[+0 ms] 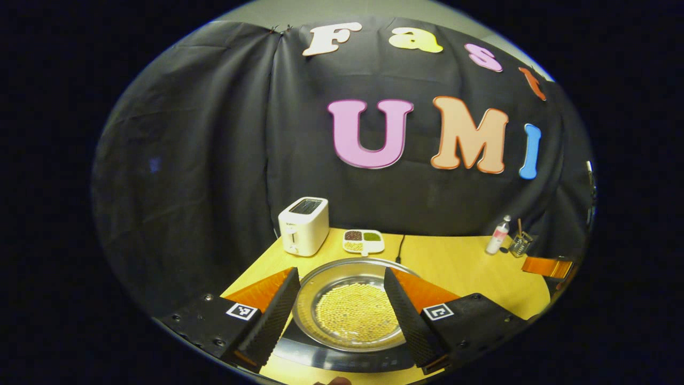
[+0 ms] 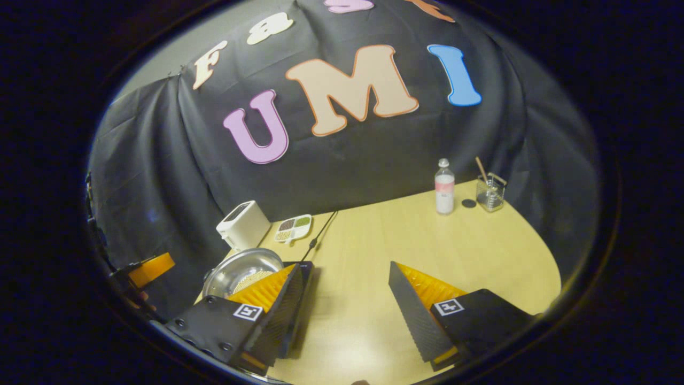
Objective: First push the handle of the pot to place it horizontally, then grasp the pot with both hands and set it on the induction cooktop.
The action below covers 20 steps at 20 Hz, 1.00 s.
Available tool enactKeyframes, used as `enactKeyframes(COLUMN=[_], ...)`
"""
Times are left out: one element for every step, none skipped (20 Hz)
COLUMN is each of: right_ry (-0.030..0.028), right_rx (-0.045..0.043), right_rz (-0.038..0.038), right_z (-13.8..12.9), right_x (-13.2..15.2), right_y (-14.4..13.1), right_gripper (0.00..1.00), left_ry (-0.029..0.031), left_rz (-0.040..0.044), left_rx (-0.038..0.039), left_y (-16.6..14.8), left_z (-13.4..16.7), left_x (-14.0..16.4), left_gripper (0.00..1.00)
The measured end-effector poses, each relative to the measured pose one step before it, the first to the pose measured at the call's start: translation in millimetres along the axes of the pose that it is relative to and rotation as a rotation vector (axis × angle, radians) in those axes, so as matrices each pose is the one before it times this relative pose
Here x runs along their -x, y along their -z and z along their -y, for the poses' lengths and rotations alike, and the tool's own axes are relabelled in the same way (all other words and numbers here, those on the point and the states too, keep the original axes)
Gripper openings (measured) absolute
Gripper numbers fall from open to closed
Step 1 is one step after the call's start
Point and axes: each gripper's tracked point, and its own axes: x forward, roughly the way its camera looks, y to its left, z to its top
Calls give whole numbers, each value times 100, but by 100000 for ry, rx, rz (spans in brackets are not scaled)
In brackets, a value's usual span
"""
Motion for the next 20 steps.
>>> enactKeyframes(right_ry=[281,149,-30,-447,-529,-301,-661,-47,91,97,408,296,334,-71,-221,-677,-1365,-1375,-1753,-1680], right_rx=[1013,297,-98,-265,-186,4,757,1410,1568,1154,988,1693,3012,3231,2404,1803,433,-371,-352,-280], right_rz=[1231,2393,2725,2489,1713,2263,2188,2205,2528,2913,3249,2999,2922,2950,2971,2033,1479,845,666,525], right_z=[735,544,431,417,446,492,547,434,535,377,239,238,301,90,-49,-312,-668,-548,-636,-393], right_x=[1137,939,1101,1008,873,941,736,626,566,618,515,390,438,452,380,365,287,148,98,113], right_y=[-555,-785,-727,-544,-747,-720,-977,-764,-973,-1134,-1225,-1046,-890,-904,-991,-785,-514,-356,-306,-159], right_gripper=[91,92,100,92,92,91,91,91,91,91,91,91,90,100,100,100,100,92,92,92], left_ry=[294,226,-403,-312,-727,-407,-351,-1070,-672,-693,-791,-784,-903,-180,-129,-26,237,-240,-280,133], left_rz=[2298,2722,2261,2220,1755,1451,1467,1534,1679,1510,1021,312,466,1279,924,310,394,1072,1383,822], left_rx=[-472,-921,-982,-1345,-970,-39,662,854,1136,1154,801,220,216,103,84,254,17,-305,-379,-450], left_y=[-884,-982,-691,-713,-570,-392,-431,-354,-353,-236,-119,60,-171,-403,-383,-107,-215,-357,-412,-177], left_z=[1340,1172,961,901,736,841,807,624,544,475,371,169,76,168,248,258,253,166,66,302], left_x=[1149,987,923,770,612,530,542,478,481,535,517,583,565,531,461,314,323,244,132,72], left_gripper=[97,96,96,96,96,96,96,96,96,96,95,94,94,96,94,93,96,96,94,94])
